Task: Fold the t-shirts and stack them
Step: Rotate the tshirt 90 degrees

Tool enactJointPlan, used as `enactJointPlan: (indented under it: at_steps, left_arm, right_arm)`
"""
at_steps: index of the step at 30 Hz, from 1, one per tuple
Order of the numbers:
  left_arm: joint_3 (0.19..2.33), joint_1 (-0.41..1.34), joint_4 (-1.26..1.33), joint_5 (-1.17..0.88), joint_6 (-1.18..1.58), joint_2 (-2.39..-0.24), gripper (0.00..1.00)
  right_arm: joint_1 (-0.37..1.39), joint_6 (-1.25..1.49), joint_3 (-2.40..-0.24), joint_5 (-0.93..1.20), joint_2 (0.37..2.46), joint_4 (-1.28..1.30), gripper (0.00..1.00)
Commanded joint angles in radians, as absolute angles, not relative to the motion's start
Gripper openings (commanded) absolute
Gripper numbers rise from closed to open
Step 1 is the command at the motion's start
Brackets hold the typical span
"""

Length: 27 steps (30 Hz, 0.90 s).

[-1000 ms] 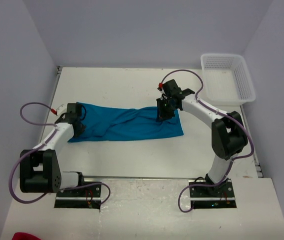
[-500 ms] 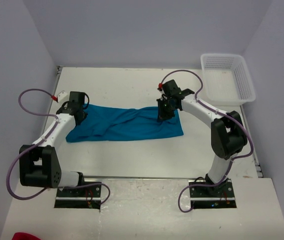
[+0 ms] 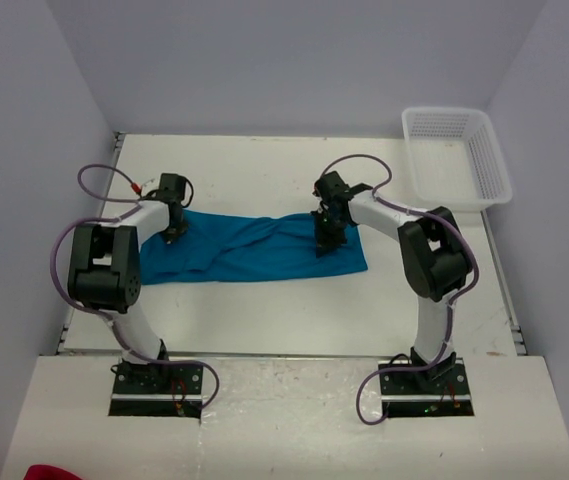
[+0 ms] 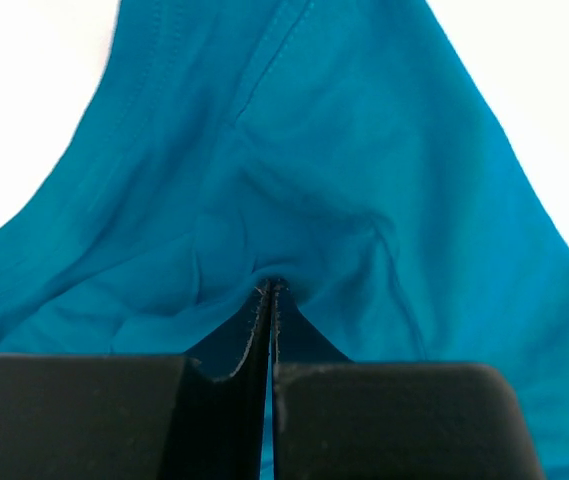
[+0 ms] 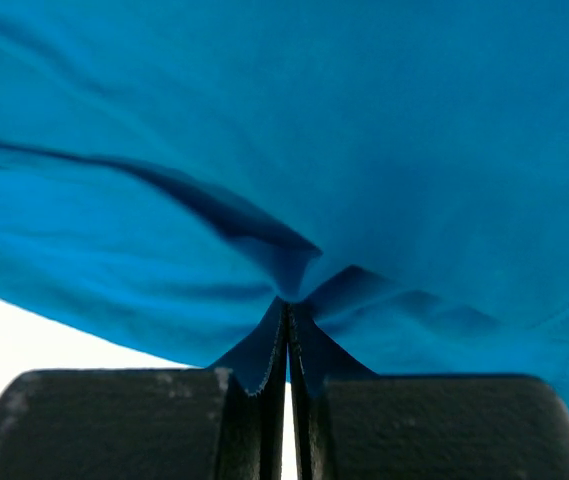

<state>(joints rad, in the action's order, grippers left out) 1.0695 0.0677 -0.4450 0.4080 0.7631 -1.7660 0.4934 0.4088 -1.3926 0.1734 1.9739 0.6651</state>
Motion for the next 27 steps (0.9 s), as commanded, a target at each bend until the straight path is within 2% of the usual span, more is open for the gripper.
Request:
enactJointPlan:
  at_steps: [1, 14, 21, 27]
  left_arm:
    - [1.132, 0.069, -0.4, 0.397, 0.741, -1.798, 0.0]
    - [1.4, 0.066, -0.488, 0.341, 0.635, -2.037, 0.0]
    - [1.584, 0.112, -0.489, 0.2, 0.517, -2.207, 0.0]
    - [1.798, 0.182, -0.506, 0.008, 0.416, -2.373, 0.0]
  right_arm:
    - [0.514, 0.442, -1.404, 0.161, 1.989, 0.644, 0.0]
    - [0.568, 0.551, -1.203, 0.135, 1.933, 0.568, 0.0]
    - [0.652, 0.601, -1.089, 0.146, 1.904, 0.512, 0.0]
    - [0.758, 0.641, -1.097, 0.152, 1.925, 0.505, 0.0]
